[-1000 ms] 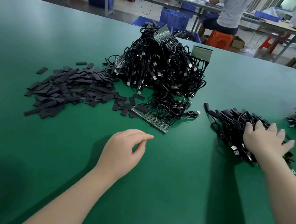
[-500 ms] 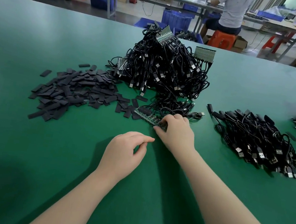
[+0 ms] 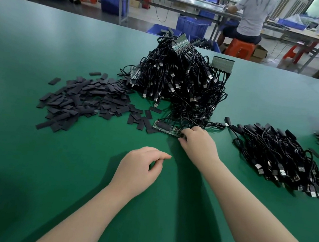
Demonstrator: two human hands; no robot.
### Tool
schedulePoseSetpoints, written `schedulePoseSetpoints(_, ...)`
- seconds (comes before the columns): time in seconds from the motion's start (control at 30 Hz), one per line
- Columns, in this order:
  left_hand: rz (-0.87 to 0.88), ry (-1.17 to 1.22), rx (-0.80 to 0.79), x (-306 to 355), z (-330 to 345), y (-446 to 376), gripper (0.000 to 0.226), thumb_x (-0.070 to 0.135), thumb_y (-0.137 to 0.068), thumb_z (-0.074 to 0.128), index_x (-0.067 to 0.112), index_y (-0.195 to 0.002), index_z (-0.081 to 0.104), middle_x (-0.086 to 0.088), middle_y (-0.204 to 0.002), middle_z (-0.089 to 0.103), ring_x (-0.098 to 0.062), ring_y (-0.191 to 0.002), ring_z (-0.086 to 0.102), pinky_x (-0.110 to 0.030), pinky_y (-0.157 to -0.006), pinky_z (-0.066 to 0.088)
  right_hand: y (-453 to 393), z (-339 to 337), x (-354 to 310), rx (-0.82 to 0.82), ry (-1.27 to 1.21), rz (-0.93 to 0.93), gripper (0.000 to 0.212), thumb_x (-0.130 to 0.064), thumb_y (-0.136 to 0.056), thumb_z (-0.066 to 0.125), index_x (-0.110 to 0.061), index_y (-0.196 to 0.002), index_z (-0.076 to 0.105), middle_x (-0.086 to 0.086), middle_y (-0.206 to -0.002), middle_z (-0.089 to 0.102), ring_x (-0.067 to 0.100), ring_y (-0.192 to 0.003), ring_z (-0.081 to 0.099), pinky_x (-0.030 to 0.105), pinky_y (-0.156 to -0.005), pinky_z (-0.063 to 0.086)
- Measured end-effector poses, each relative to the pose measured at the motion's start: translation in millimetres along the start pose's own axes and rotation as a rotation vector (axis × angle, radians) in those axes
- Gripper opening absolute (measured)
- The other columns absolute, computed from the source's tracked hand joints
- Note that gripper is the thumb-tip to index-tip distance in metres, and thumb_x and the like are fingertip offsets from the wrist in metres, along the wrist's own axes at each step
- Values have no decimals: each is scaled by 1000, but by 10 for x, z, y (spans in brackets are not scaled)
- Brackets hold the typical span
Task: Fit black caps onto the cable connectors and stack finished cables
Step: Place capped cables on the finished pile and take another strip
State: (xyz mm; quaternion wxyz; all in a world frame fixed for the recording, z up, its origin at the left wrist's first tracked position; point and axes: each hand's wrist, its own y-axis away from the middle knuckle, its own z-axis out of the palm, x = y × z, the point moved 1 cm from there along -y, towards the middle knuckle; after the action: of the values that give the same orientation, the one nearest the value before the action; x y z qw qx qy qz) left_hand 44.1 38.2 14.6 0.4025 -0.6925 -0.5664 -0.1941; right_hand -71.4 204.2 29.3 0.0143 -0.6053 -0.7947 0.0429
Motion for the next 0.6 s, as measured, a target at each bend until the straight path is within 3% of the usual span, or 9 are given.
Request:
schedulePoseSetpoints(0.17, -18, -3, -11, -19, 3, -11, 28, 13, -91, 60, 32, -104, 75, 18, -100, 68, -9, -76, 63, -29, -71, 51, -52, -98, -71, 46, 229, -91, 30, -36, -97, 48, -19, -117, 64, 4, -106, 61, 29, -101, 61, 30, -62, 39)
schedulePoseSetpoints(0.27, -14, -8, -17, -10, 20, -13, 28, 13, -91, 60, 31, -104, 75, 18, -101, 69, -7, -80, 64, -28, -75, 51, -88, -94, -193, 79, 76, -121, 37, -37, -96, 50, -23, -130, 58, 2, -120, 59, 28, -113, 56, 36, -70, 48)
schedulePoseSetpoints(0.37, -15, -8, -32, -7, 23, -9, 27, 13, -91, 60, 31, -105, 75, 17, -102, 70, -5, -86, 64, -28, -79, 51, -123, -18, -386, -4, -20, -122, 41, -36, -100, 49, -22, -139, 51, -2, -135, 56, 27, -121, 51, 40, -82, 51)
schedulePoseSetpoints(0.47, -32, 5, -34, -18, 18, -12, 28, 13, -91, 59, 32, -104, 75, 17, -102, 69, -5, -86, 64, -29, -78, 51, -183, 24, -460, 55, 225, -187, 23, -27, -102, 48, -16, -116, 63, 1, -114, 63, 25, -106, 57, 32, -70, 41)
schedulePoseSetpoints(0.6, -47, 15, -45, -30, 25, -32, 28, 14, -91, 59, 33, -104, 74, 18, -102, 69, -6, -85, 64, -29, -77, 51, -172, 32, -497, 7, 394, -326, 14, -2, -92, 52, -10, -100, 60, 4, -98, 66, 27, -90, 62, 31, -64, 35)
